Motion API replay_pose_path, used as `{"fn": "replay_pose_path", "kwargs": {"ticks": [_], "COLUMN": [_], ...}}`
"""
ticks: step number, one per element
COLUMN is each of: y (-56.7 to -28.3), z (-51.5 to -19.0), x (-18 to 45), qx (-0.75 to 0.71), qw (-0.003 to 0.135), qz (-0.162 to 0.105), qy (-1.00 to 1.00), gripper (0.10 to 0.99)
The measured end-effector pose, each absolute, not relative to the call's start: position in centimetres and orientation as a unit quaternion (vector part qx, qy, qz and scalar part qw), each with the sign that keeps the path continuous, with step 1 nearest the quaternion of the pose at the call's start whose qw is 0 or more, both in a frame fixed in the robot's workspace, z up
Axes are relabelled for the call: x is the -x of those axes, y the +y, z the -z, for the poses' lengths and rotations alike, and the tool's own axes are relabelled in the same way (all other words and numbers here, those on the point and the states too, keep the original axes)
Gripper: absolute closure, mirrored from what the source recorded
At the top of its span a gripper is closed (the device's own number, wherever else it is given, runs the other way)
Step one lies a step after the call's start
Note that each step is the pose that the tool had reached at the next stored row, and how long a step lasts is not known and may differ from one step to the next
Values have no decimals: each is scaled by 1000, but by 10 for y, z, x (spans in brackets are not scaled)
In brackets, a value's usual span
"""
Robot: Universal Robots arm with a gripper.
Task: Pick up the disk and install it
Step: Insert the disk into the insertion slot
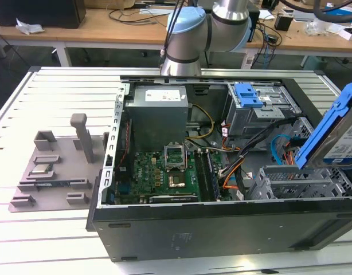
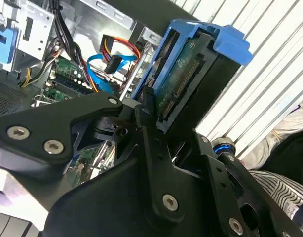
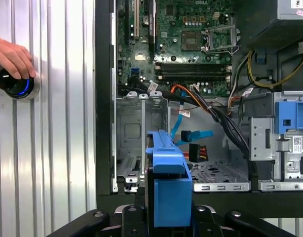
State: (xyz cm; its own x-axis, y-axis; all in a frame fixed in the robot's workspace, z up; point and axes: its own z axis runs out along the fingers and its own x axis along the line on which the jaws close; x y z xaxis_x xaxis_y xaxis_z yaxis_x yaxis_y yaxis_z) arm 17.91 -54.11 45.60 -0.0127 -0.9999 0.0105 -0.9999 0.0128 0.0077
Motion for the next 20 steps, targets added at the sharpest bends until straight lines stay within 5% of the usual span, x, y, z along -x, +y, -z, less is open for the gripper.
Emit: {"fn": "replay_pose_path", "kwargs": {"ticks": [20], "y": [-541], "z": [-451], "x": [-143], "qx": [-694], "qw": [1], "qz": [-6], "qy": [-720], "gripper": [722]}}
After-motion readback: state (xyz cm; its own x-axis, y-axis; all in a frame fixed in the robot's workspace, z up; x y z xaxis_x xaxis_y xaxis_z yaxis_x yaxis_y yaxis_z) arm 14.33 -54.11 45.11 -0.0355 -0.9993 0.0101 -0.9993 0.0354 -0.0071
